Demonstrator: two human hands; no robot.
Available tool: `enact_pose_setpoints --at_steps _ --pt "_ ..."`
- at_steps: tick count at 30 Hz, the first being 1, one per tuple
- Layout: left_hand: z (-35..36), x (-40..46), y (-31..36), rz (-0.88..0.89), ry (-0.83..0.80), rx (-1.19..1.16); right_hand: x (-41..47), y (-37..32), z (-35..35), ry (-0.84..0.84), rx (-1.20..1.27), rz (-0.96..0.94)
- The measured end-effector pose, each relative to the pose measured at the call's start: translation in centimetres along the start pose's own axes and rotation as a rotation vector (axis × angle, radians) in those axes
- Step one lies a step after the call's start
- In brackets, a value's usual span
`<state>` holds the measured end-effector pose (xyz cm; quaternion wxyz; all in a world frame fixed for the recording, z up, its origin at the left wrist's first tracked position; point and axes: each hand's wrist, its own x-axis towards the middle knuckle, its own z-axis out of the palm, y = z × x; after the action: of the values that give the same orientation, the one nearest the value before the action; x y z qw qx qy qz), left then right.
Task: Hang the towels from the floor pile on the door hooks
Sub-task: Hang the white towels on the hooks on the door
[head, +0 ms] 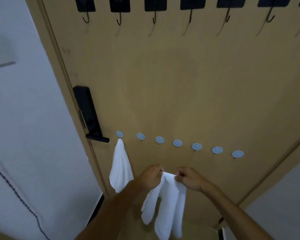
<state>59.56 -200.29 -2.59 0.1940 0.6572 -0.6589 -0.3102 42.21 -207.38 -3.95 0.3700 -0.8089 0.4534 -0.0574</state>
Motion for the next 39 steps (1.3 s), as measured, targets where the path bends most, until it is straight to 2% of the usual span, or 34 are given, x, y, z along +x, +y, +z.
enact_pose_setpoints --at_steps 8,16,22,25,31,37,39 --pt "-4.7 6.0 -5.7 0.076 0.005 -0.059 8.1 -1.7 0.8 0.171 0.004 -0.036" --pt "-9.7 12.7 -13.7 0.073 0.049 0.099 18.7 -5.1 3.5 0.281 -0.082 -0.009" --pt "-9.2 16.2 -16.9 -0.059 0.014 0.105 23.2 -5.5 6.8 0.322 -0.117 0.106" --pt "-8.5 17.3 -17.6 -0.108 0.009 0.094 24.5 -5.5 8.0 0.341 -0.059 0.183" --pt "-6.8 18.3 -18.3 -0.151 0.017 -0.02 25.3 -5.1 10.3 0.378 0.032 0.197" --pt "-5.5 19.2 -18.3 -0.204 0.023 -0.058 25.0 -4.5 11.0 0.34 -0.043 0.197" --pt "-5.4 19.4 -18.4 -0.196 -0.006 -0.138 25.0 -4.6 10.9 0.322 0.009 0.202"
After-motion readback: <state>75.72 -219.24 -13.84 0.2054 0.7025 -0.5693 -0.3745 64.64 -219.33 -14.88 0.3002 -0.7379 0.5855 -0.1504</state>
